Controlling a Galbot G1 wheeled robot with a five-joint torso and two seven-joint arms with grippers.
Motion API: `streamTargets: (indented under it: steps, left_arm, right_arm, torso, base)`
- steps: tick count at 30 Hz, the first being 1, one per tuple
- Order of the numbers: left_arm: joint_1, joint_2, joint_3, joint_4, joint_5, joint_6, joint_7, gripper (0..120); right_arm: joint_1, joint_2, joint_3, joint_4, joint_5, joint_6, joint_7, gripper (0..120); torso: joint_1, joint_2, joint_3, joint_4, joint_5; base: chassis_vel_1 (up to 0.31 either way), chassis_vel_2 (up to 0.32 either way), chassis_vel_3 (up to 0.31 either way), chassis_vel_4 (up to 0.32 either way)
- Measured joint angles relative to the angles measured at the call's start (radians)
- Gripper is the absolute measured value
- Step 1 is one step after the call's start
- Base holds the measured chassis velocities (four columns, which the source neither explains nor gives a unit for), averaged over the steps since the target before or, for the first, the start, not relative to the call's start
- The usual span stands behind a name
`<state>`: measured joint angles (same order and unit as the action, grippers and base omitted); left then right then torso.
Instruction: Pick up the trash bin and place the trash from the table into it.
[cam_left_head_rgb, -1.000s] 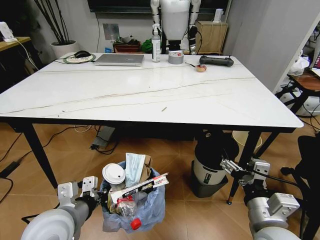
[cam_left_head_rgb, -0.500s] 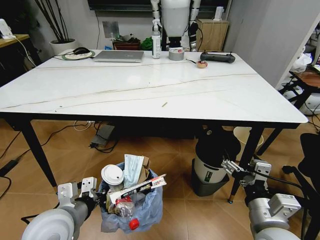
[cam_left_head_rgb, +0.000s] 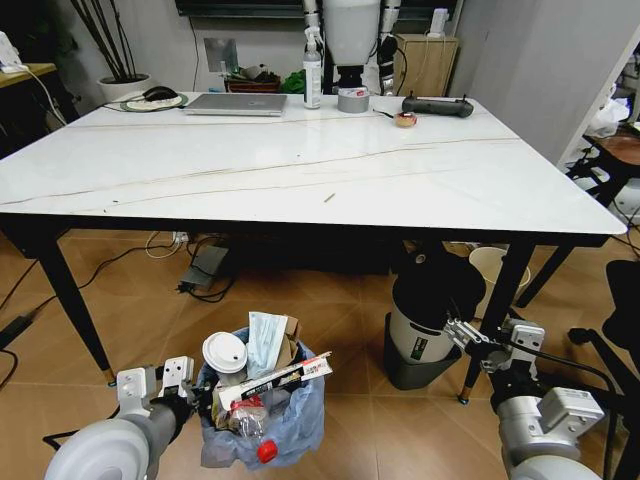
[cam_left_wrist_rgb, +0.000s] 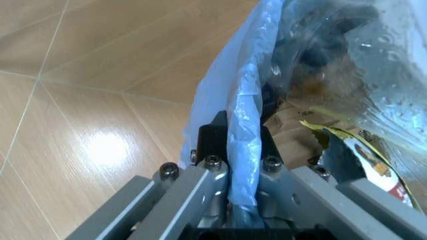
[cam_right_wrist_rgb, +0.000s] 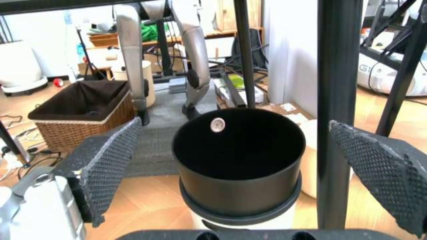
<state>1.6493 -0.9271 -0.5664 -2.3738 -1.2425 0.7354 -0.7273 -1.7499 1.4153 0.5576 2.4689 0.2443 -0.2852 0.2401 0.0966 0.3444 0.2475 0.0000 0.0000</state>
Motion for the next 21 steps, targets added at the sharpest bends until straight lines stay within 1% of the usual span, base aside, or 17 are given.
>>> streamTargets:
  steps: [11, 14, 17, 21]
  left_arm:
    - [0.0, -0.005, -0.003, 0.015, 0.004, 0.0, 0.003, 0]
    - [0.001, -0.005, -0.008, 0.019, 0.008, 0.0, 0.012, 0]
    - [0.001, -0.005, -0.01, 0.021, 0.009, 0.0, 0.015, 0]
    - [0.002, -0.007, -0.011, 0.032, 0.018, 0.0, 0.023, 0]
  right_arm:
    - [-0.004, 0.007, -0.003, -0.001, -0.011, 0.001, -0.002, 100]
    - [-0.004, 0.009, -0.004, -0.002, -0.017, 0.002, -0.003, 100]
    - [-0.004, 0.009, -0.004, -0.002, -0.017, 0.002, -0.004, 100]
    - [-0.006, 0.011, -0.004, -0.002, -0.02, 0.004, -0.005, 100]
  torso:
    - [-0.014, -0.04, -0.026, 0.0, 0.0]
    - [-0.017, -0.056, -0.04, 0.0, 0.0]
    - [-0.019, -0.065, -0.045, 0.0, 0.0]
    - [-0.025, -0.086, -0.061, 0.0, -0.0001]
  base:
    - [0.0, 0.0, 0.0, 0.0]
    - [0.0, 0.0, 0.0, 0.0]
    - [0.0, 0.0, 0.0, 0.0]
    - [0.0, 0.0, 0.0, 0.0]
